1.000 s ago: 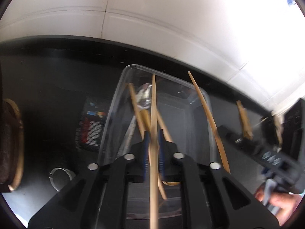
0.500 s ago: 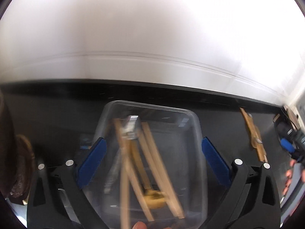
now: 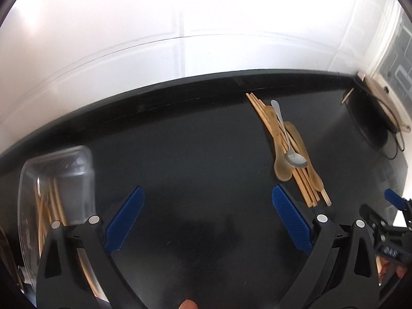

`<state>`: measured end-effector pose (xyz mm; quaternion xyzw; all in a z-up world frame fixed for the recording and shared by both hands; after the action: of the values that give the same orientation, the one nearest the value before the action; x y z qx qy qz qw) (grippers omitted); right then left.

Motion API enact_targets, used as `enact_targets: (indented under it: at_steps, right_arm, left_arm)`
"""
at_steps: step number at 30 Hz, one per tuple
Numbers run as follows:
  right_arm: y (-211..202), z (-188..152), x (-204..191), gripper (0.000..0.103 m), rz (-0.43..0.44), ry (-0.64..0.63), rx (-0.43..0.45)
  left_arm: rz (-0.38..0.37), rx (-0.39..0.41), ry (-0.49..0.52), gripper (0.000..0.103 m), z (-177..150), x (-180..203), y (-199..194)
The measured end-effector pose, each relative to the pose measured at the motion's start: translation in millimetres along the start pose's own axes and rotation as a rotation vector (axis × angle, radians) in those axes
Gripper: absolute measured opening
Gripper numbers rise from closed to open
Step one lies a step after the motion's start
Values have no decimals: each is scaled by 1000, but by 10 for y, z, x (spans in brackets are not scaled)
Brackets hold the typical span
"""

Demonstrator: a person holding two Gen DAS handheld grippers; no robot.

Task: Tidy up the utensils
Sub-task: 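Move both open tools back to the remaining utensil pile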

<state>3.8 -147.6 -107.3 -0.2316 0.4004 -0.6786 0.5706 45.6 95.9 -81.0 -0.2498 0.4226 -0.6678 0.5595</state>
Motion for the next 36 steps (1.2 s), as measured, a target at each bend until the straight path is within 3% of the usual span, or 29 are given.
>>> enact_targets:
  at_steps: [6,13,18,25,30,33,36]
  right_arm:
    - [207,44,96,97,-27,-154,-14]
    - [521,211,98,97,65,-197,-33]
    - [740,442,-23,97,129,-257,-35]
    - [972,525,-251,97,203,-326,-57]
    - [1177,628,-195,97,247,-262,-91]
    - [1247,700,-152,97,244,-241,-100]
    - [1259,750,-82,97,243,-218,-100]
  left_arm:
    - [109,-14,115,97,335,497,313]
    - [152,-79,203,97,564,924,722]
    - [188,-79,217,97,645,981,855]
    - [133,-38,260,98,678,905,855]
    - [8,-67,288,97,654,955,911]
    - [26,-46,310,97,632,974,919]
    - [58,-56,241,98,684,836,962]
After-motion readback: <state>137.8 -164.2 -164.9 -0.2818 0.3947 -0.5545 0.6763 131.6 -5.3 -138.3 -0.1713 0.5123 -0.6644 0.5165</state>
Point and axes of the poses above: each gripper's, at about its wrist camera, not at the fingertips, and y roughly the way its jaws point, x to its right, z to its top, the point moved 2 cm from there along y, roughly the way its jaws point, and after that the axes turned 11 degrees about z, right-handed, at the moved point
